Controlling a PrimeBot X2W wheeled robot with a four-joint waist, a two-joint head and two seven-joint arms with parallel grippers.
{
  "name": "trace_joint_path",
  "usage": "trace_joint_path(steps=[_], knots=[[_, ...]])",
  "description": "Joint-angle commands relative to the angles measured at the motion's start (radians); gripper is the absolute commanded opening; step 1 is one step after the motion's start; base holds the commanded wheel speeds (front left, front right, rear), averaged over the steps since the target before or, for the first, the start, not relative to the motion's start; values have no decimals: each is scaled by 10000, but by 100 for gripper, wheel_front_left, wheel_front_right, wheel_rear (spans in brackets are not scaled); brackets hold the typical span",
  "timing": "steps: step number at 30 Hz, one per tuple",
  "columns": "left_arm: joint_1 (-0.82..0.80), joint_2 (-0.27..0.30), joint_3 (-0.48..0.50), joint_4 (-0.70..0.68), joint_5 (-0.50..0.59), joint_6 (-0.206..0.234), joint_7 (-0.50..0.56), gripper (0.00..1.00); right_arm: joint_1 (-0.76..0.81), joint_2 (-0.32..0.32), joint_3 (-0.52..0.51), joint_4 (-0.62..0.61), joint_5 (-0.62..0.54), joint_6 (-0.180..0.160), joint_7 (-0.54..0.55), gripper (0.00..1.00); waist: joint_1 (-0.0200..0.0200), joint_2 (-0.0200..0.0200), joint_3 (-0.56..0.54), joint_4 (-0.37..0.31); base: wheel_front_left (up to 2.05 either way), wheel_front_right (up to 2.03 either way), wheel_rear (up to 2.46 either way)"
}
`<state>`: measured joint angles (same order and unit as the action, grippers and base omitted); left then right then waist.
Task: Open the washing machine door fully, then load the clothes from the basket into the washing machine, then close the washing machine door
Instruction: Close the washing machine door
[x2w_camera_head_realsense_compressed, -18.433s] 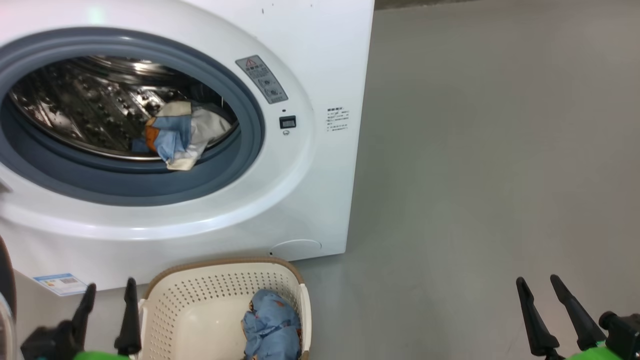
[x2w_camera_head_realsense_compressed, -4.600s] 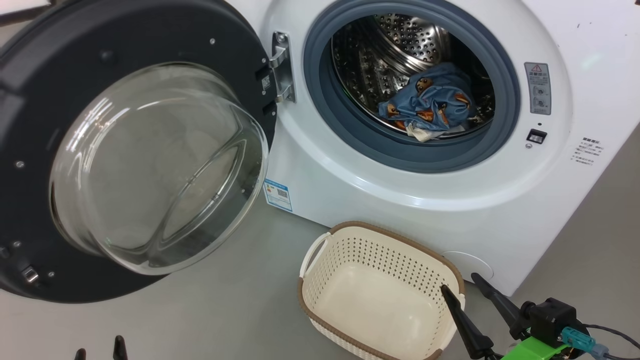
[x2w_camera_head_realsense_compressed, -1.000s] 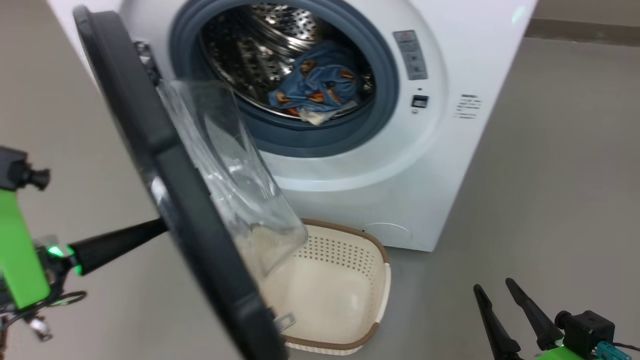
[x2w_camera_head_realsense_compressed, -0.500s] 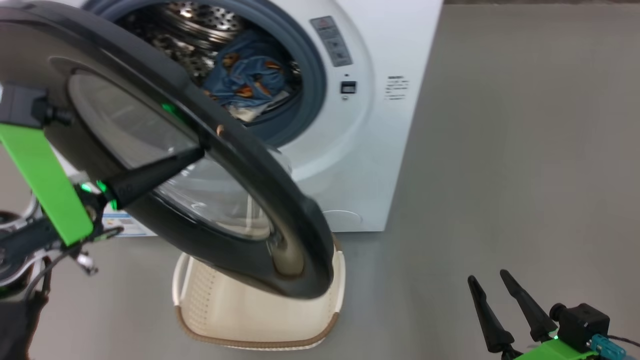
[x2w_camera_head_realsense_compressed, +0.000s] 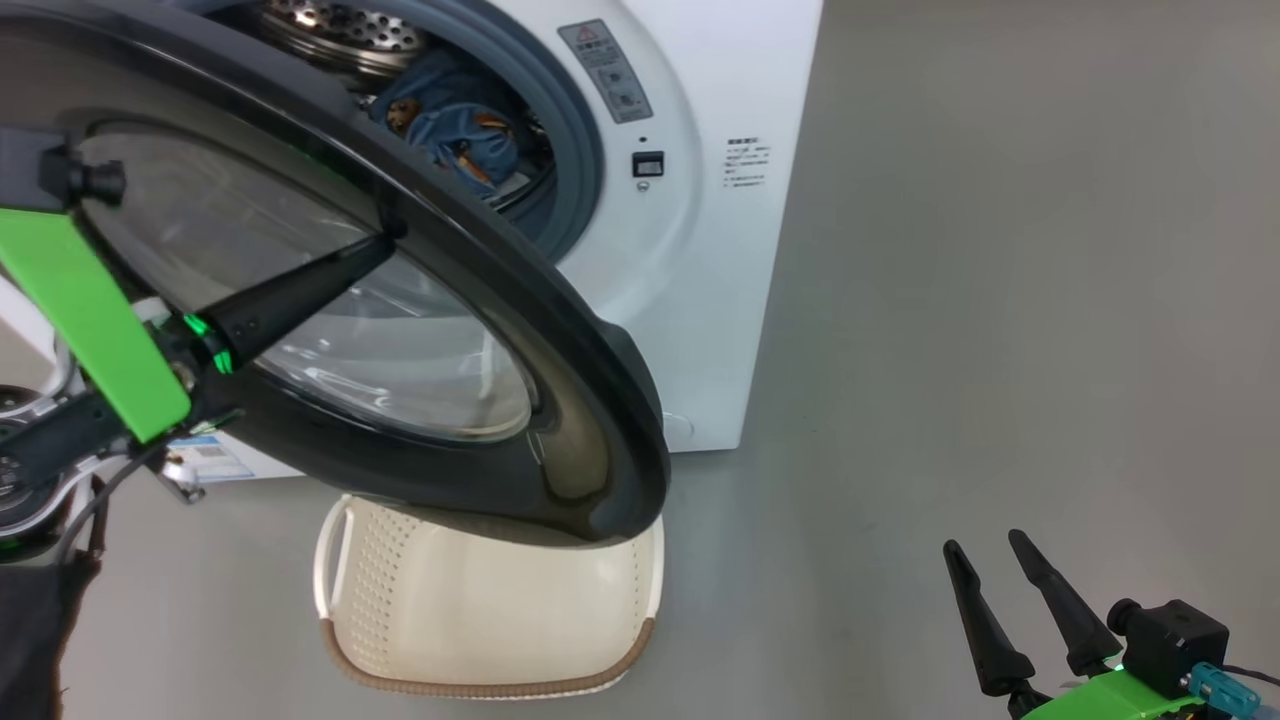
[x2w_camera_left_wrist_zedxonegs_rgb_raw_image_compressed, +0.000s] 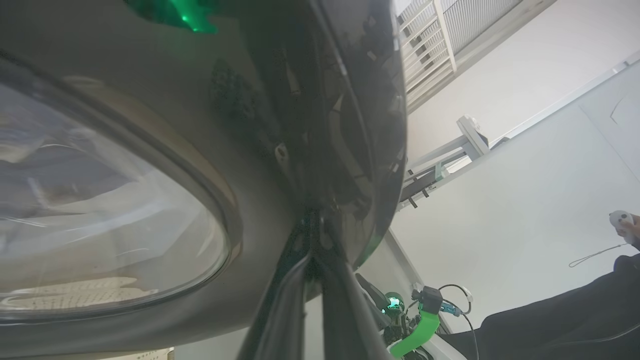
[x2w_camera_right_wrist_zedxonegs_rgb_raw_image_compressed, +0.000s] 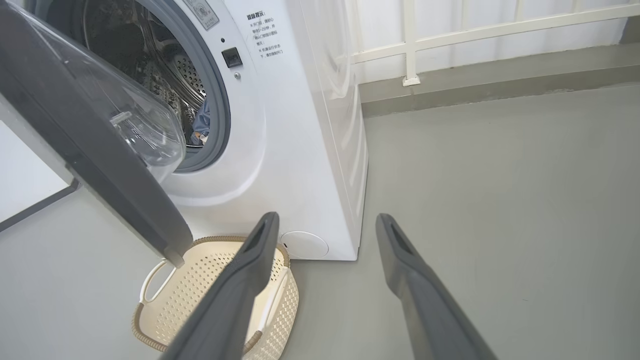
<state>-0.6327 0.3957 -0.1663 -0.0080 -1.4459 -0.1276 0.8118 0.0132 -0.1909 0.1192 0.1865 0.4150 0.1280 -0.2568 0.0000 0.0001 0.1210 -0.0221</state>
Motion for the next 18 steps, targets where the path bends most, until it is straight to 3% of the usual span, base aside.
trace_joint_path(steps=[1,16,18], knots=[[-273,556,417,-256,-13,-31,-99,0,-178,-83,179,-237,-92,27,-49,100,0,-1,-49,142,0,0,0],[2130,1040,773,-414,-66,-31,-1577,0,57,-282,115,-213,-53,27,-49,100,0,-1,-502,941,0,0,0],[2515,1068,745,-335,138,-31,-1952,5,71,-311,103,-216,-42,27,-49,100,0,-1,-512,972,0,0,0]])
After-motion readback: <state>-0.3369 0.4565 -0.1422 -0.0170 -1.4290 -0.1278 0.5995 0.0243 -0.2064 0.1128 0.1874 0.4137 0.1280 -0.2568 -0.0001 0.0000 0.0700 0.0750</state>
